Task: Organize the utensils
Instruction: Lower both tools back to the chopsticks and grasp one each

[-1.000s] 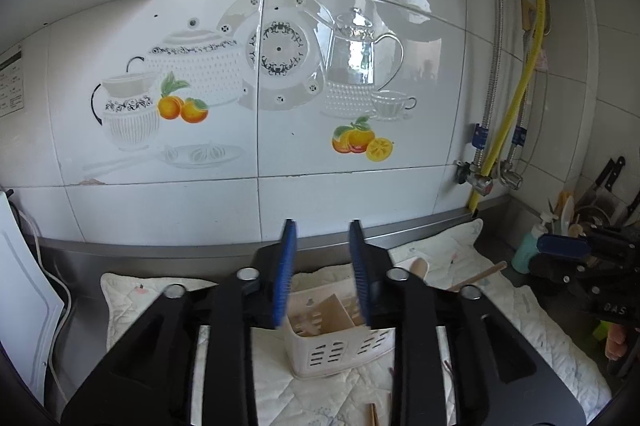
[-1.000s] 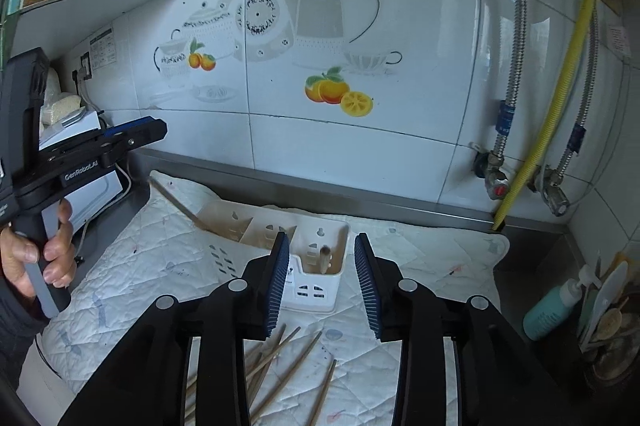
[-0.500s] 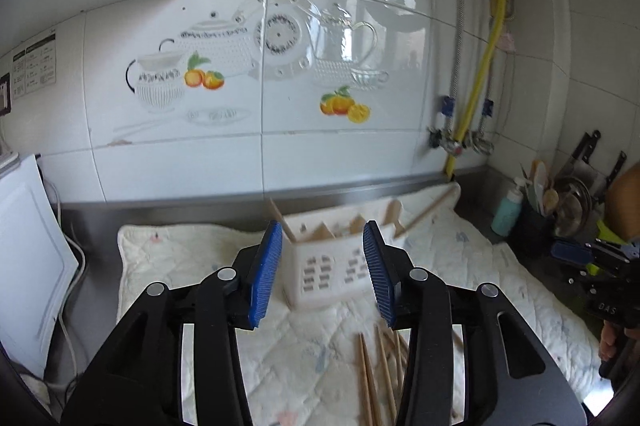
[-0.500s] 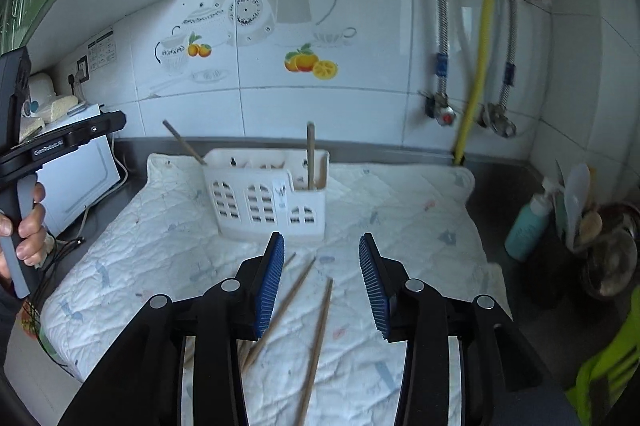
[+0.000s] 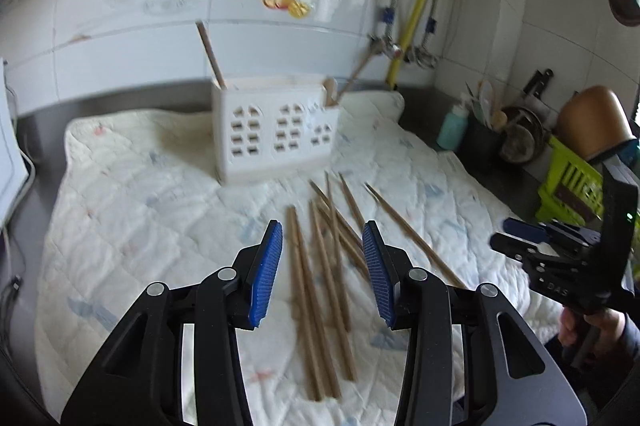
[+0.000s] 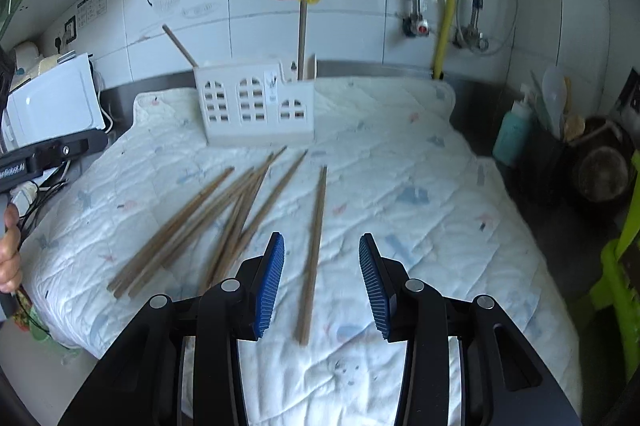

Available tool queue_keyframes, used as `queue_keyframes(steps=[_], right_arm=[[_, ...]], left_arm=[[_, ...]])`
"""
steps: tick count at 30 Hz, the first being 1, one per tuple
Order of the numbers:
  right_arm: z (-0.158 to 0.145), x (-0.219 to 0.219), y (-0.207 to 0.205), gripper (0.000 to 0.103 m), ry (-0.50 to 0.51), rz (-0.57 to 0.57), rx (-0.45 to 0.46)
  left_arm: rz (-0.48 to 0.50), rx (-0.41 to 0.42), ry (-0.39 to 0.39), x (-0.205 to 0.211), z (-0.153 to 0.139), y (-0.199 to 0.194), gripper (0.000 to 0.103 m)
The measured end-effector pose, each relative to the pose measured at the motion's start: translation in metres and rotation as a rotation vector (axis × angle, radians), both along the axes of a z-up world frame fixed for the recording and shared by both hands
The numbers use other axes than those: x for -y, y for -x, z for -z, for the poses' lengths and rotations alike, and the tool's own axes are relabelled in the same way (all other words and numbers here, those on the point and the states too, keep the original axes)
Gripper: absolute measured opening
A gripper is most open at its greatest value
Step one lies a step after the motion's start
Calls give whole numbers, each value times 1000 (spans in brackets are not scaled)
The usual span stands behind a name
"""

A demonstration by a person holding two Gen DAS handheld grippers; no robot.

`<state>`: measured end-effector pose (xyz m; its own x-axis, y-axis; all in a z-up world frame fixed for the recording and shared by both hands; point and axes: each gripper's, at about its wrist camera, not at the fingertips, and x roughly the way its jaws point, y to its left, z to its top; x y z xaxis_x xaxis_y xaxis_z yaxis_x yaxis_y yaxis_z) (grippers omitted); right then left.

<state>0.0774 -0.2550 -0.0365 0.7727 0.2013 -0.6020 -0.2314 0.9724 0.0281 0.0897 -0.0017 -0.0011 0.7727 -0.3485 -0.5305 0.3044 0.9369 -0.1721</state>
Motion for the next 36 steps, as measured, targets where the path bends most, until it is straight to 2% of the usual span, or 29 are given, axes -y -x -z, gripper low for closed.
queue_keyframes(steps=[5,9,10,17,19,22,30,35,36], right_arm=[[18,4,-1,38,-21,19,-44],[24,6,-1,38,-22,23,-52],[26,7,-2,38,-22,25,-56],[35,12,-6,38,-48,38,-75],[37,11,-6,38,-51,38,-77],[38,11,-7,38,-59,35,-78],[40,8,-7,38,-58,37,-80],[42,9,-8,38,-64,44,-84],[42,10,-8,38,-67,45,-84]], left_arm=[[101,-75,11,20,35,7,42],[120,-130,13,30,58,5,42],[120,-144,15,30,63,4,38],[24,-164,-12,10,79,16,33],[-7,-170,-15,2,82,21,27],[-56,-169,-20,-8,85,27,27],[-72,-201,-24,-10,97,29,26],[-88,-188,-64,-3,99,28,26],[-102,-189,-86,-2,100,26,20]])
